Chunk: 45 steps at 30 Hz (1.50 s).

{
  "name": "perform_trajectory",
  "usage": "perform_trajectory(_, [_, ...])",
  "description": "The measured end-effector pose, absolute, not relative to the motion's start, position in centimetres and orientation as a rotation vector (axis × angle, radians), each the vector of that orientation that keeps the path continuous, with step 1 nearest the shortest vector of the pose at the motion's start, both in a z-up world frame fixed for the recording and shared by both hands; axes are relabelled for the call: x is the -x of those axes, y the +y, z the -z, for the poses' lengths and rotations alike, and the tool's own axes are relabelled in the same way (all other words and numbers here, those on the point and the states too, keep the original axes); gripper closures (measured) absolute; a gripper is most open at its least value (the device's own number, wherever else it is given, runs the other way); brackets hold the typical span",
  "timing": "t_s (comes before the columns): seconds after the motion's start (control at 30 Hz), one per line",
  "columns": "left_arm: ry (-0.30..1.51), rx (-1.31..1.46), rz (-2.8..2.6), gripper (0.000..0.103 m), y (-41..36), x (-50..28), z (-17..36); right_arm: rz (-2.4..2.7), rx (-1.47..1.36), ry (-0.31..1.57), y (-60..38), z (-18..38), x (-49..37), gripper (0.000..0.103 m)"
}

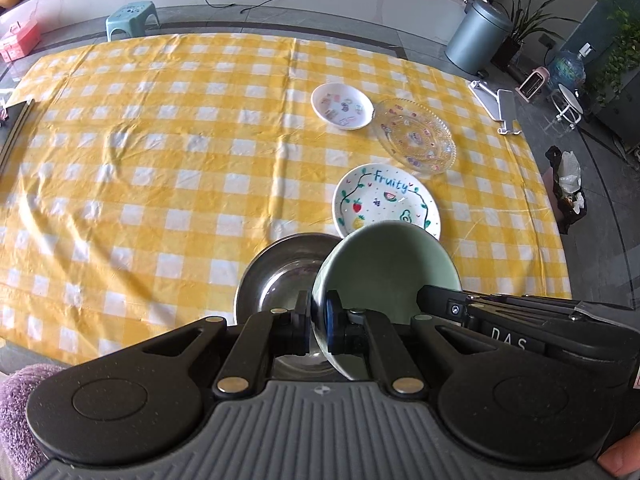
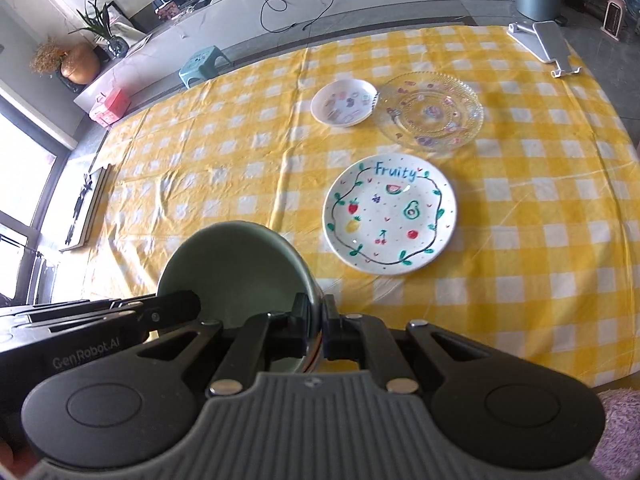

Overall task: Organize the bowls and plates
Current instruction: 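Lower the green bowl into the steel bowls and open the left tool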

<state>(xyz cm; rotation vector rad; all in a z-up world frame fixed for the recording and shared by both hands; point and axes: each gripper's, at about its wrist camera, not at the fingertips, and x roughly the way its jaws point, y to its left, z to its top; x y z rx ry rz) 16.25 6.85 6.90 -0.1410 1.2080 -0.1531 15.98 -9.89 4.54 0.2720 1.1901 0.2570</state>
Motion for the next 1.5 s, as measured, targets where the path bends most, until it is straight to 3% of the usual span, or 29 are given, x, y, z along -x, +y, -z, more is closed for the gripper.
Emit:
perform_trajectory(0.43, [1.297,0.081,0.148,0.096,9.0,-17.2,-2.6,-0.269,-0.129,1.264,-5.1,-0.9,-17.4,0.099])
perform_trajectory(1.0, [1.33,0.022,0.167,0.095,8.6,-18.0,-0.7,-0.274,-0.01,1.278,-4.0,0.5,-18.1,0.098])
perform_trajectory(1.3, [1.313,0.028,0.168,0.091,8.7,-17.9,-2.0,-0.291,-0.016,1.248,-4.2,-0.9,-18.0,0.093])
perform_trajectory(1.4, [1.299,0.038,0.185,0.085,8.9,-17.8,-3.0,-0.301,-0.024,1.23,-4.4,-1.6,-17.7,0.08])
perform_trajectory(1.5, [1.264,0.03,0.204,0.082,8.9,-17.5,-4.4,-0.327,-0.045,1.199,-4.9,-2.8,-17.3,0.08])
